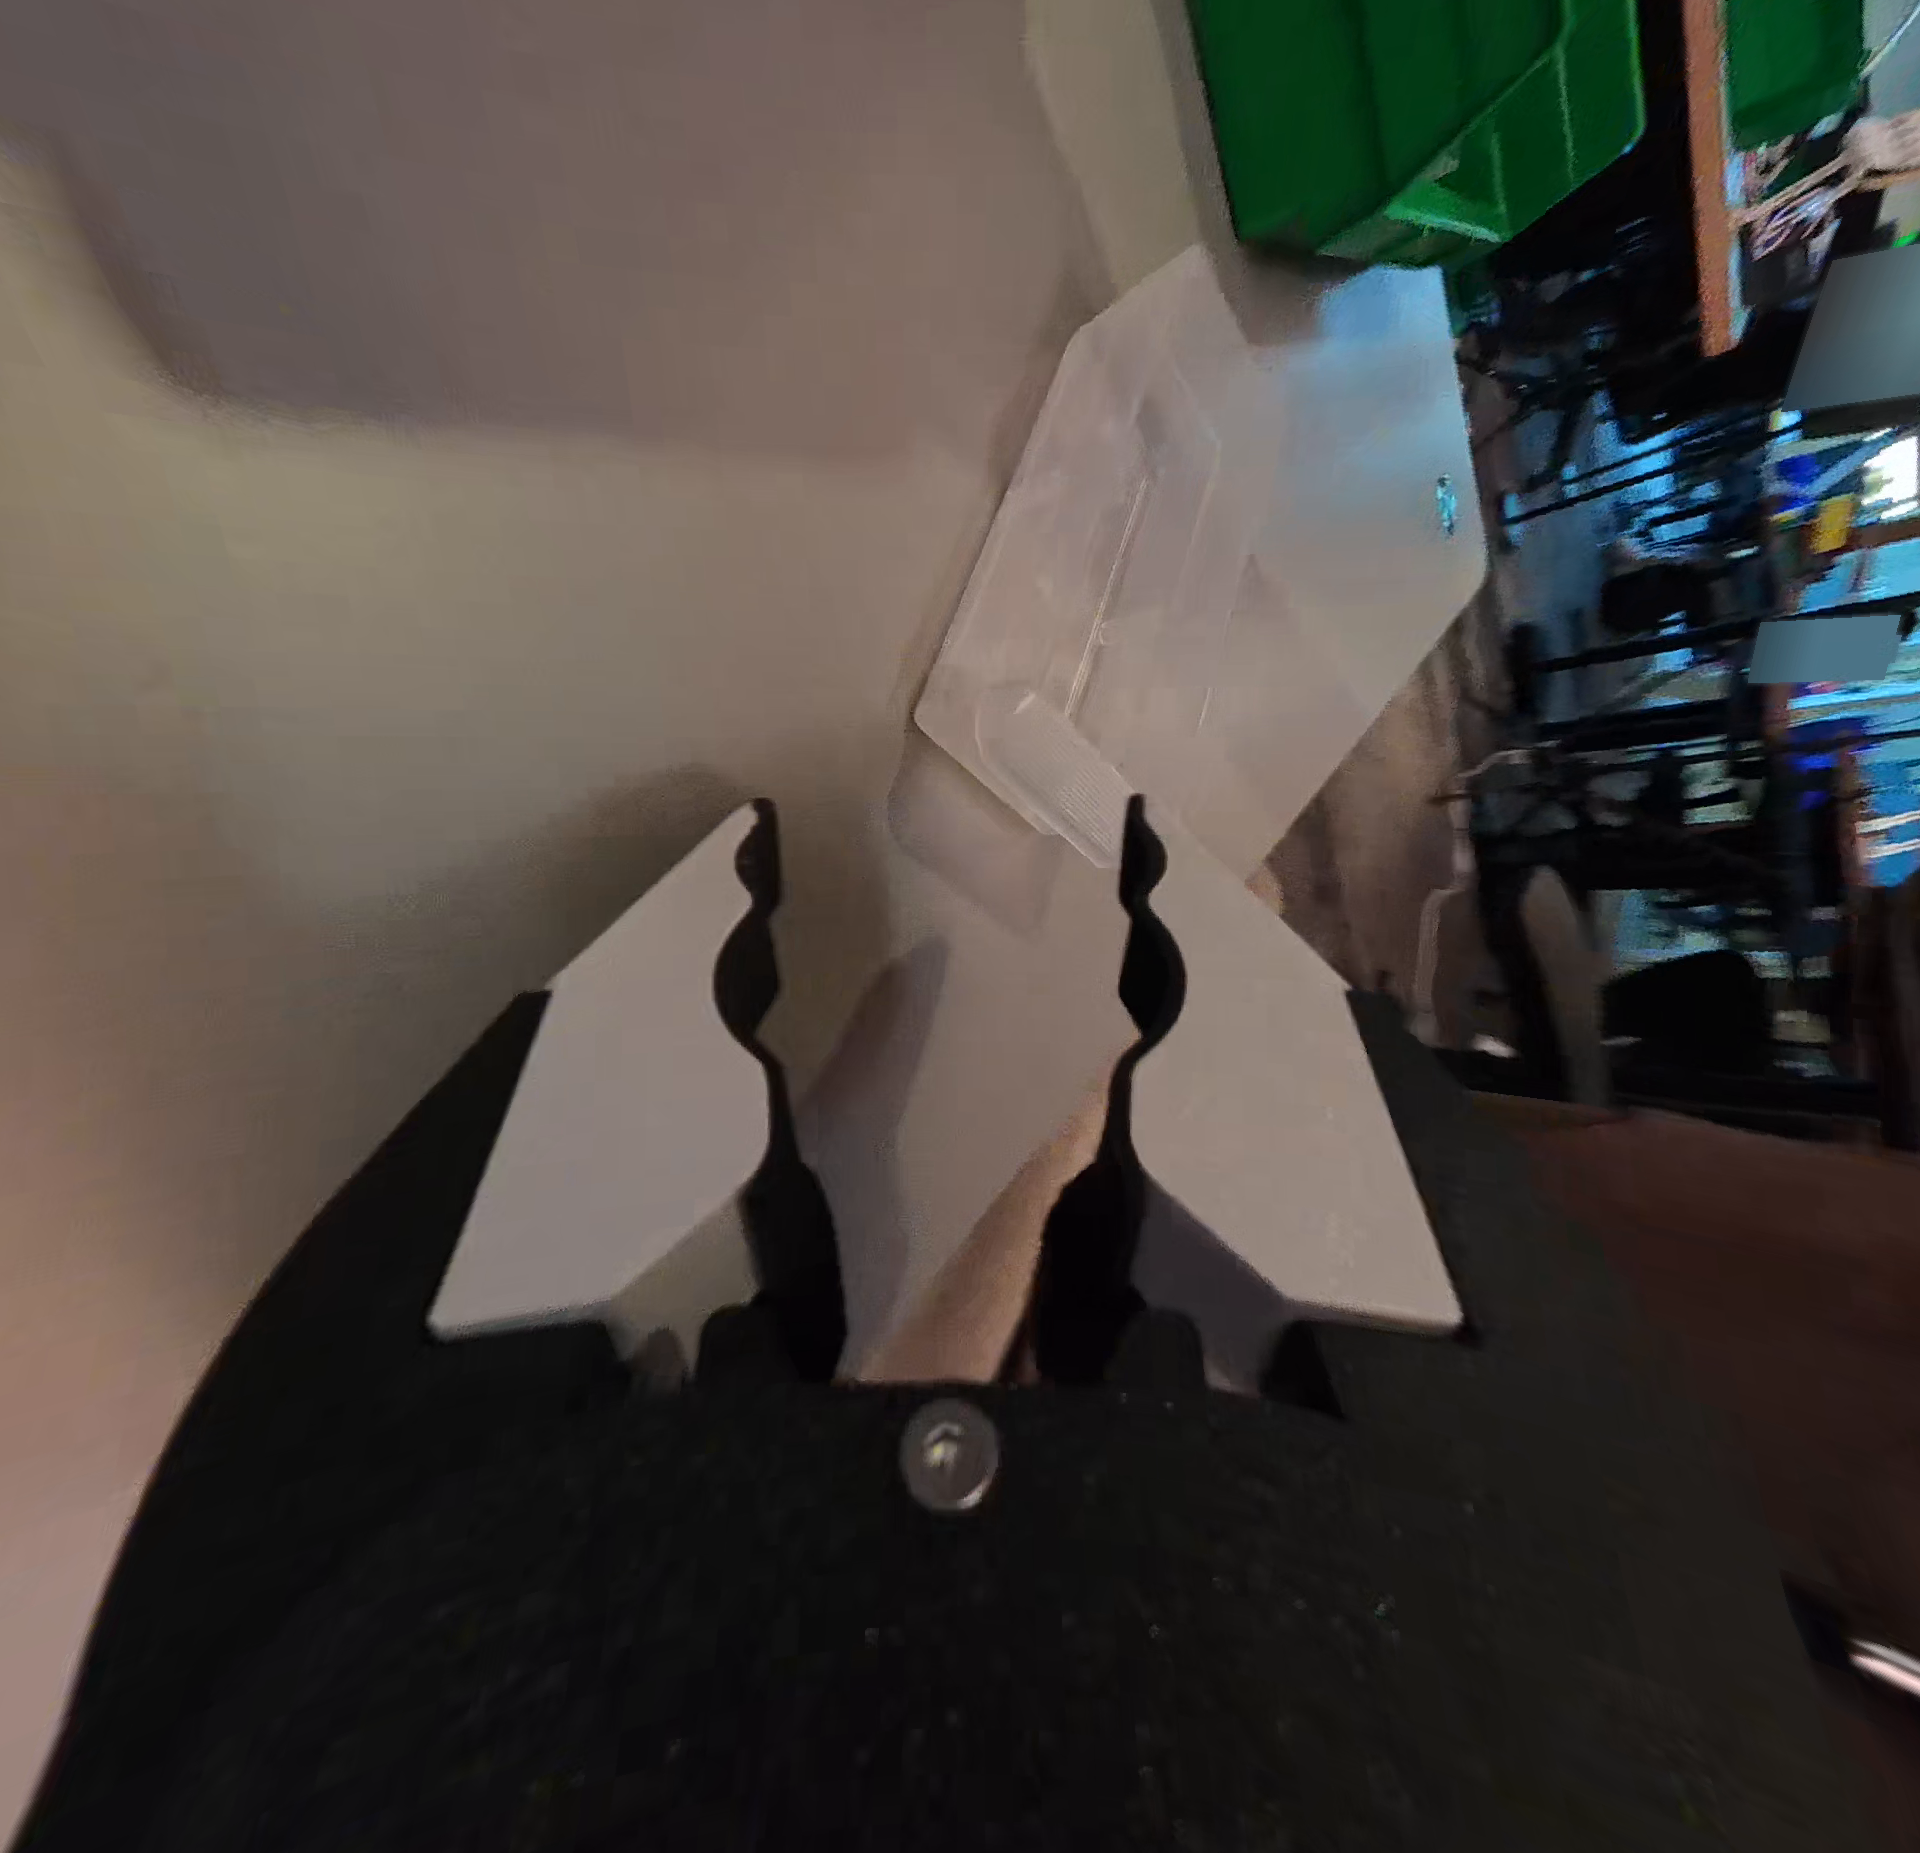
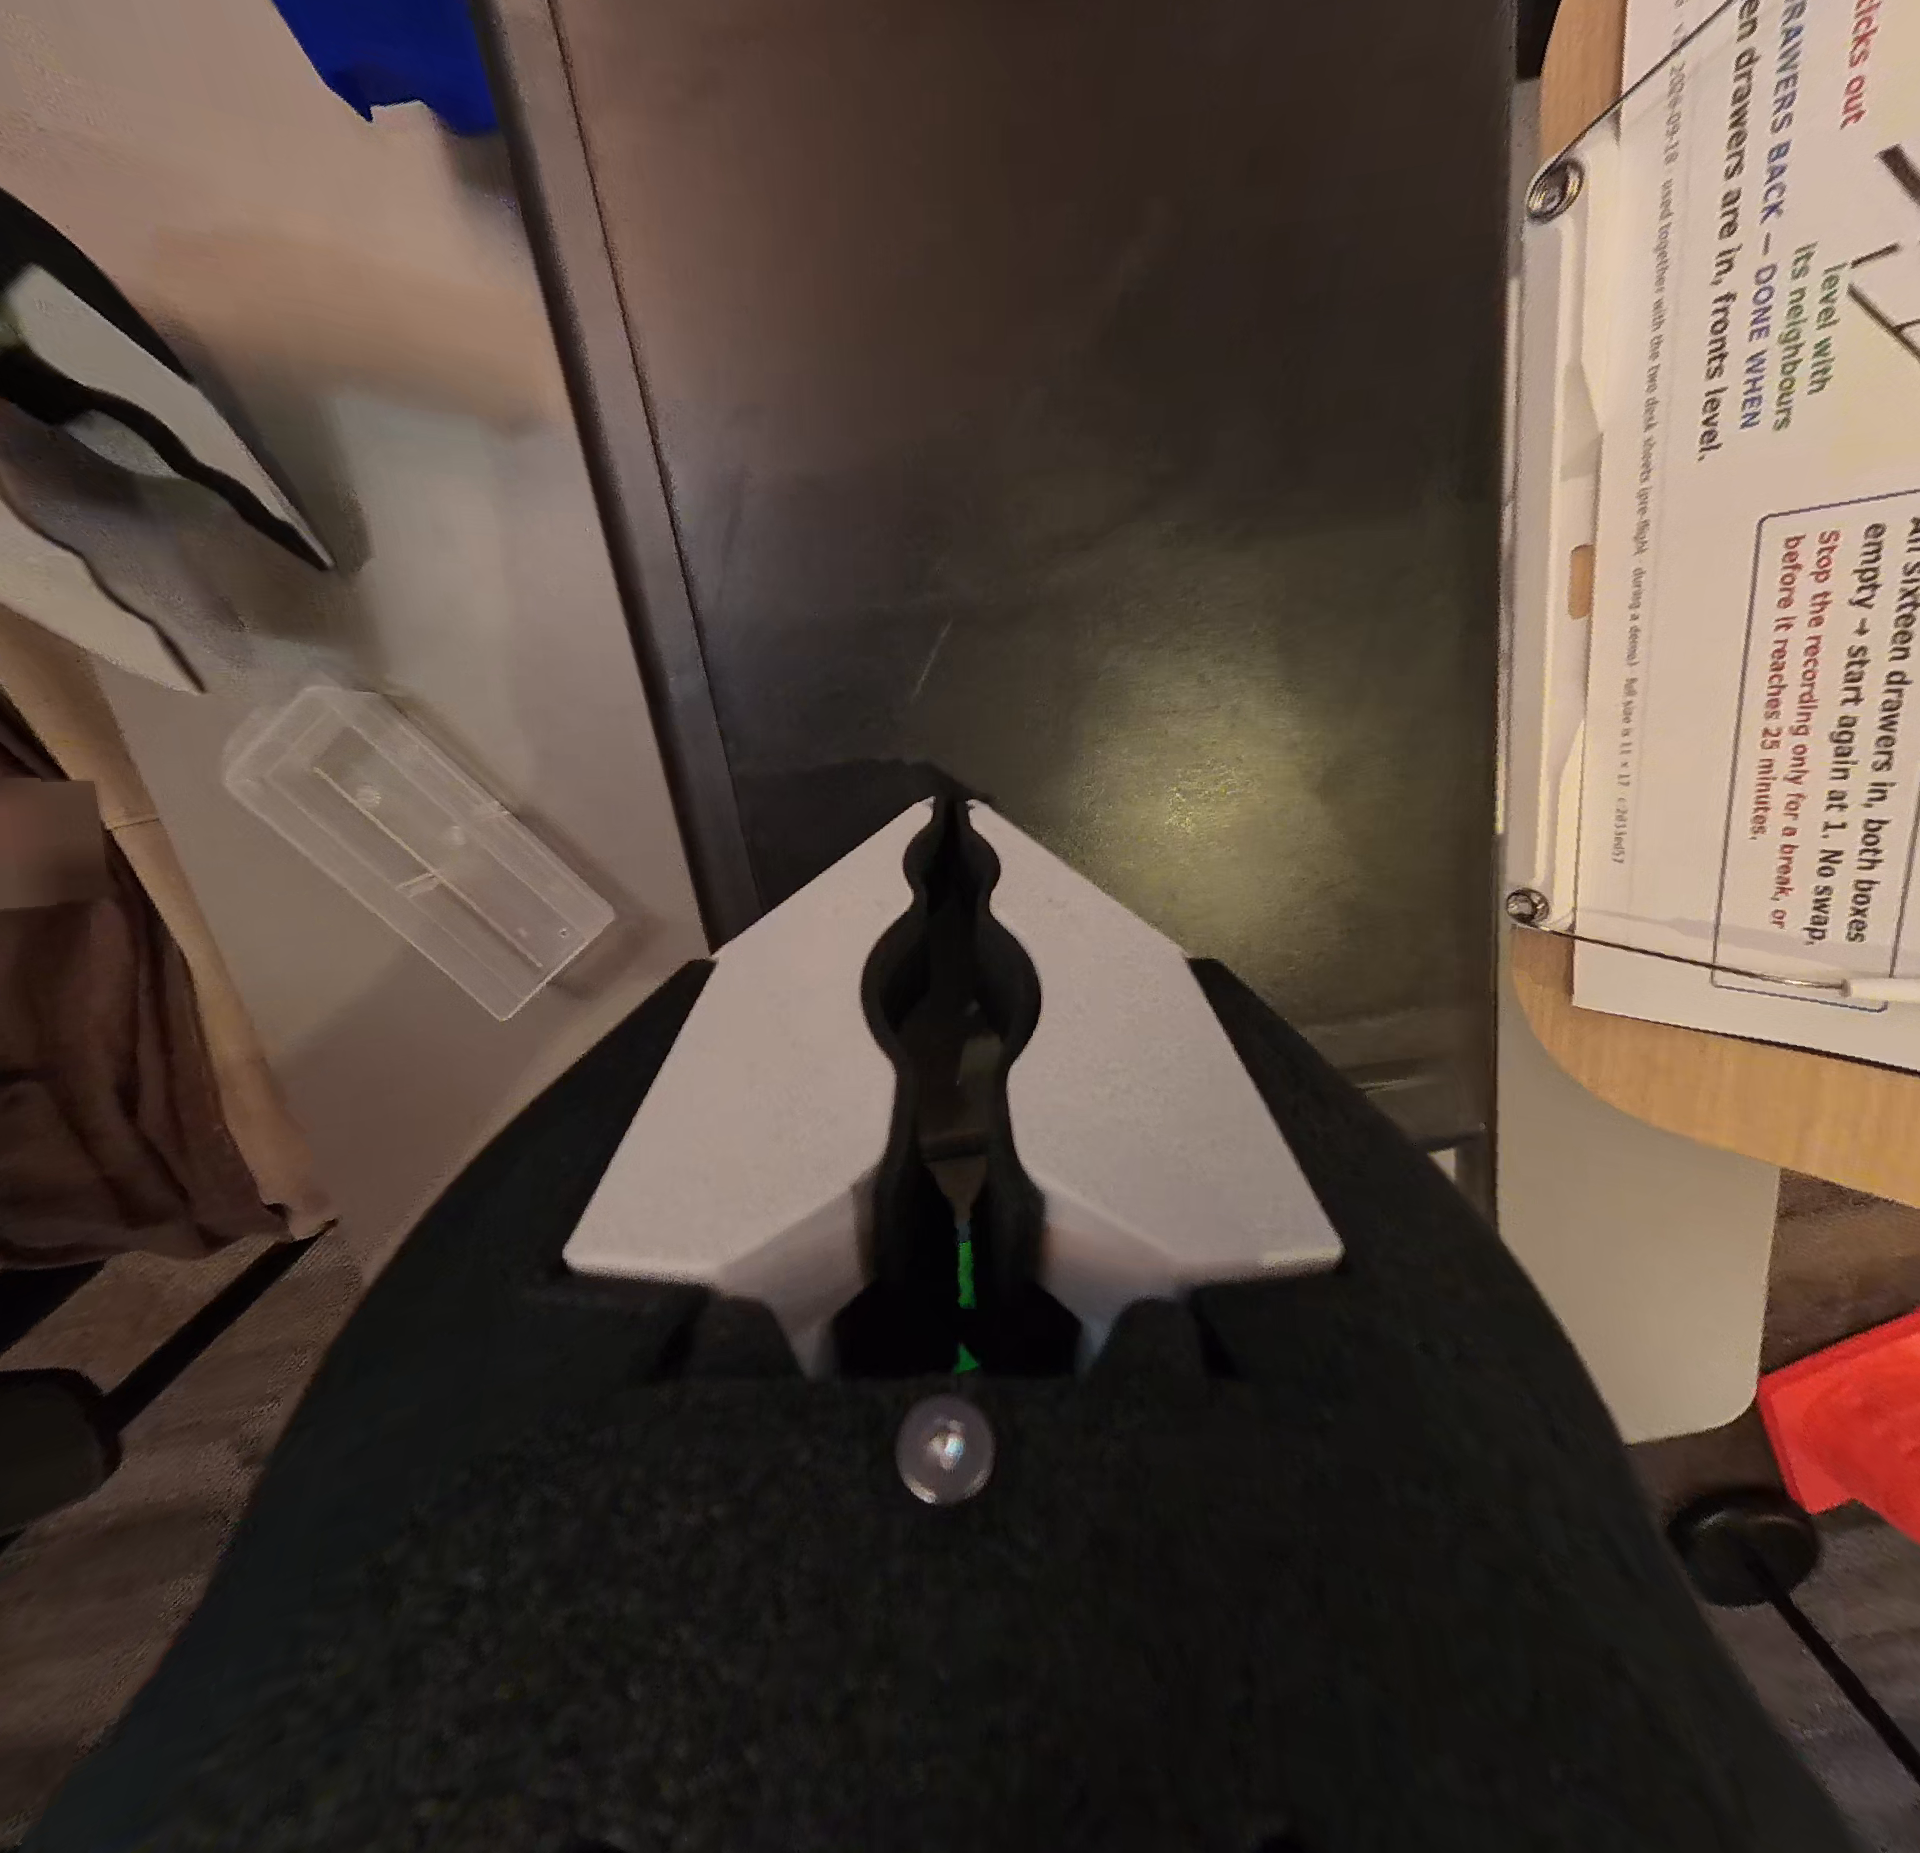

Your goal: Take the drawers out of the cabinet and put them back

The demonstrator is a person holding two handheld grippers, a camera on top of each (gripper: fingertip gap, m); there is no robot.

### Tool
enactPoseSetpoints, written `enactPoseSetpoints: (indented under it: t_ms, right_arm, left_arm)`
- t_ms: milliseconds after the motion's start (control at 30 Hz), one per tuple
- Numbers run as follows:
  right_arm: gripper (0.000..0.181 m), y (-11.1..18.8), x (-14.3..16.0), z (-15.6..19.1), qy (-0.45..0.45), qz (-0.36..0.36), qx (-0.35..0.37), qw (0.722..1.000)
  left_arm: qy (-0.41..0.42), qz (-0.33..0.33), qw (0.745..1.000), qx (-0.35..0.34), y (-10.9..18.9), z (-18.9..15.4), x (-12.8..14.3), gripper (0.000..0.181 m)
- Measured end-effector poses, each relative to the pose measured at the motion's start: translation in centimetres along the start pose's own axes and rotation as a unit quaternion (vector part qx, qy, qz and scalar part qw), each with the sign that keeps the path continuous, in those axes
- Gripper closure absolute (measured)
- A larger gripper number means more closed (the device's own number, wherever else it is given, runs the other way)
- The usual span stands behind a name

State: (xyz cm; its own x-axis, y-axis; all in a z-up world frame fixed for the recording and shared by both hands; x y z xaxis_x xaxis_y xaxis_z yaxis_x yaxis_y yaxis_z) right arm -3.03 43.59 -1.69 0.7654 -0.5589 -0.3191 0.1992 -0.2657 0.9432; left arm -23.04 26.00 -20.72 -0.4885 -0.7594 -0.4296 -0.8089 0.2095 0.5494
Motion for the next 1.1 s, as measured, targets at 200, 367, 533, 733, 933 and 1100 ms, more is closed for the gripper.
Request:
enactPoseSetpoints:
  t_ms: [200,367,533,733,933,1100]
  right_arm:
    - [0.181,0.0,0.1,0.0,-0.015,-0.036,-0.005,0.999]
    - [0.181,0.2,0.3,0.0,0.013,-0.021,0.029,0.999]
    - [0.151,2.1,-0.3,3.3,0.047,-0.075,0.056,0.995]
    - [0.12,0.4,2.9,14.1,0.125,-0.124,-0.008,0.984]
    - [0.116,-8.1,8.7,21.3,0.259,-0.045,0.01,0.965]
    - [0.104,-11.7,9.6,23.5,0.274,0.001,-0.045,0.961]
  left_arm:
    - [-0.311,-0.098,0.935,-0.143,3.3,-1.6,-0.8,0.113]
    - [-0.351,-0.105,0.927,-0.081,2.8,-4.8,-0.1,0.116]
    - [-0.372,-0.098,0.918,-0.1,3.2,-4.5,0.2,0.118]
    - [-0.375,-0.086,0.918,-0.095,3.1,-4.4,0.5,0.12]
    - [-0.384,-0.079,0.916,-0.088,2.8,-4.9,0.8,0.12]
    - [-0.386,-0.069,0.915,-0.093,2.5,-4.7,0.9,0.121]
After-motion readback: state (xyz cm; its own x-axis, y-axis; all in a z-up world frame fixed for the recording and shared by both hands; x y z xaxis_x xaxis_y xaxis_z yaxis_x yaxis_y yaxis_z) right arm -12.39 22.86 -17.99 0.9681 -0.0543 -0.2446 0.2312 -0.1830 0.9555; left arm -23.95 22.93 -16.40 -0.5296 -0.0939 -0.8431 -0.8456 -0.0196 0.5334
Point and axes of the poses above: each gripper's, where its closed fingertips meet, y back along the fingers, x out of its underside, z = x × y across the jaws, the point moved 2 cm from there along y, back along the fingers, and after that the axes turned 3 degrees about x, right-handed, at the moved point
